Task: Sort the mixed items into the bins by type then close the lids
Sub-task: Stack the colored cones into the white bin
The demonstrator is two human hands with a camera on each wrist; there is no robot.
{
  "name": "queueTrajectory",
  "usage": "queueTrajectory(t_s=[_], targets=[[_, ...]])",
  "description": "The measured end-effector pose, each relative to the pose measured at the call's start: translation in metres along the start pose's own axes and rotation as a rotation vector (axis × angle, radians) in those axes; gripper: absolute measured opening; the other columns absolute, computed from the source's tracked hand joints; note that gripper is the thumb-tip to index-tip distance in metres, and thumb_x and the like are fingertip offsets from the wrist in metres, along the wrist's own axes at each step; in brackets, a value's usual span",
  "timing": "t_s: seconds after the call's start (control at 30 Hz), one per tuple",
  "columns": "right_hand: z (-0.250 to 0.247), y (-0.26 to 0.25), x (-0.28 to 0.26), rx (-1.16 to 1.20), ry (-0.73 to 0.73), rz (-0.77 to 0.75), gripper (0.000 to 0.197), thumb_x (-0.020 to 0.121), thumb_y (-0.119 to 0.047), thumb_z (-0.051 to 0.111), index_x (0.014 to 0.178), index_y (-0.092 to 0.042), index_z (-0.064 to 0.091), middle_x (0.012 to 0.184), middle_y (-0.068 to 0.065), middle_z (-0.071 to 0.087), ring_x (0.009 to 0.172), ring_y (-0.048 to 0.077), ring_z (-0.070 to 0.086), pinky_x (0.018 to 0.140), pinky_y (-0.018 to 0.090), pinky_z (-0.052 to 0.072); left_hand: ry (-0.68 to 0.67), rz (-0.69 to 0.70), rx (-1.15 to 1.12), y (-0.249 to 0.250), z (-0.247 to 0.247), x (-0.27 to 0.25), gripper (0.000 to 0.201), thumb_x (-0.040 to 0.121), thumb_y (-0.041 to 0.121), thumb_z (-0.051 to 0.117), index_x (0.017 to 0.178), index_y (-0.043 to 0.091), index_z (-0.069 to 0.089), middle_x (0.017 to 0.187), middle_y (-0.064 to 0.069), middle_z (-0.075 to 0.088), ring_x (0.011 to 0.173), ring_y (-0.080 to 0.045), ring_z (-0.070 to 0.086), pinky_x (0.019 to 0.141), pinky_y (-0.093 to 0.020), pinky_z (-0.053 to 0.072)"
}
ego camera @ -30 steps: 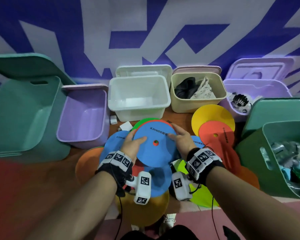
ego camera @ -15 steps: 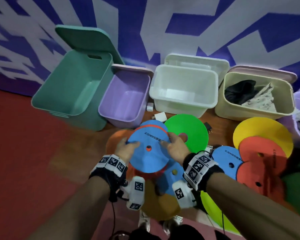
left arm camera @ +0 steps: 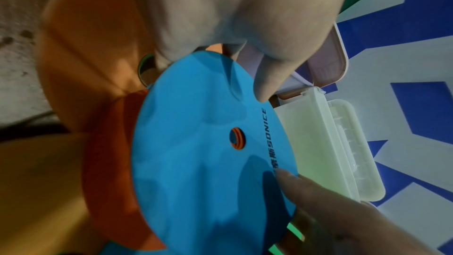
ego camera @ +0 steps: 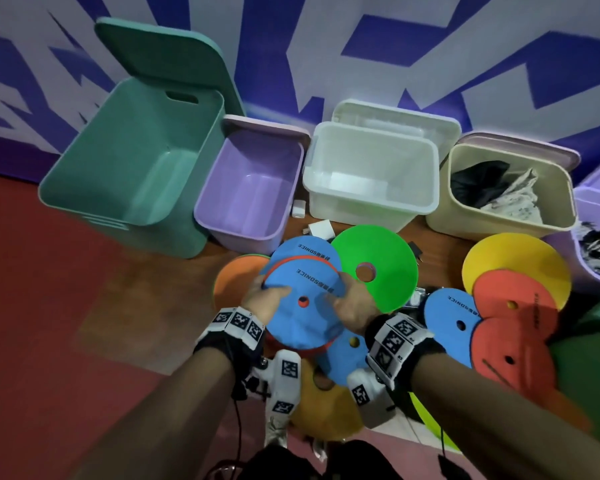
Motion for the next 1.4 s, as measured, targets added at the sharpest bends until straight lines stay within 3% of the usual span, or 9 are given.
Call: queueTrajectory(t_s=[0.2,0.3,0.43,0.67,0.83,0.93,1.1,1.23,1.4], targets=[[0.013,0.010,0.010,0.092,-0.004,0.099,0.037,0.085,-0.004,0.056,0.121,0.000,0.053,0.119,0.009,0.061,0.116,0.030,0.057,0.101,0.038,0.044,-0.049,-0.013,0.002,0.001,-0.002,0.006,0.025,0.085,0.000,0.064,0.109,0.004,0.064,0.109,-0.019,0.068,0.101,-0.035,0.066,0.094,-0.050,0.051],[0.015,0.010,0.012,0.122,0.035,0.096,0.033,0.086,0.005,0.052,0.119,0.004,0.055,0.121,0.018,0.063,0.118,0.033,0.057,0.105,0.044,0.041,-0.080,-0.016,-0.006,0.001,-0.002,0.009,0.024,0.078,0.005,0.071,0.101,0.008,0.065,0.107,-0.017,0.070,0.101,-0.034,0.066,0.095,-0.051,0.050],[0.006,0.000,0.006,0.067,0.154,0.114,0.033,0.088,-0.005,0.056,0.121,-0.001,0.057,0.120,0.019,0.063,0.113,0.033,0.059,0.098,0.038,0.045,-0.095,-0.009,-0.020,0.002,-0.003,0.022,0.061,0.058,0.023,0.075,0.116,0.011,0.062,0.109,-0.014,0.070,0.100,-0.033,0.067,0.093,-0.051,0.052],[-0.001,-0.012,0.031,0.202,0.186,0.201,0.044,0.088,-0.006,0.060,0.130,0.002,0.050,0.122,0.019,0.062,0.111,0.033,0.060,0.099,0.039,0.047,-0.108,0.033,-0.005,0.027,-0.001,0.036,0.023,0.080,0.002,0.068,0.102,0.010,0.066,0.105,-0.017,0.071,0.097,-0.035,0.067,0.092,-0.053,0.052],[-0.005,-0.010,0.035,0.139,0.250,0.230,0.049,0.090,-0.011,0.058,0.135,-0.002,0.045,0.124,0.019,0.058,0.113,0.031,0.057,0.089,0.028,0.042,-0.134,-0.006,0.014,0.019,0.001,0.045,0.017,0.081,0.000,0.067,0.089,0.014,0.063,0.107,-0.021,0.069,0.098,-0.038,0.067,0.091,-0.056,0.052],[-0.004,-0.012,0.034,0.182,0.238,0.248,0.053,0.091,-0.008,0.057,0.140,-0.002,0.038,0.117,0.017,0.058,0.106,0.030,0.057,0.082,0.023,0.040,-0.121,-0.005,0.012,0.020,-0.002,0.048,0.022,0.079,0.002,0.068,0.098,0.013,0.064,0.108,-0.018,0.070,0.099,-0.036,0.067,0.092,-0.053,0.052],[-0.005,-0.017,0.035,0.296,0.273,0.202,0.027,0.087,0.001,0.054,0.112,0.005,0.061,0.109,0.023,0.067,0.100,0.037,0.064,0.092,0.046,0.051,-0.157,0.029,0.001,0.030,-0.003,0.044,0.024,0.082,0.004,0.068,0.106,0.007,0.066,0.107,-0.016,0.070,0.101,-0.035,0.066,0.094,-0.050,0.052],[-0.006,-0.023,0.025,0.598,0.243,0.215,0.029,0.088,0.004,0.055,0.117,0.005,0.058,0.104,0.020,0.066,0.089,0.035,0.064,0.088,0.046,0.053,-0.153,0.038,0.037,0.032,-0.011,0.043,0.017,0.077,0.019,0.073,0.094,0.017,0.070,0.103,-0.008,0.072,0.099,-0.029,0.067,0.095,-0.048,0.051],[-0.008,-0.029,0.011,0.825,0.164,0.216,0.022,0.090,0.006,0.052,0.109,-0.001,0.060,0.091,0.017,0.066,0.073,0.028,0.063,0.076,0.039,0.054,-0.167,0.067,0.007,0.039,-0.011,0.036,0.062,0.062,0.042,0.080,0.118,0.020,0.062,0.113,-0.004,0.069,0.102,-0.027,0.066,0.095,-0.047,0.051]])
Point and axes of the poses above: each hand's wrist, its own x-axis towards the middle knuckle, its own z-axis out of the palm, y = z × x, the point moved 6 cm from there along x, towards the middle knuckle
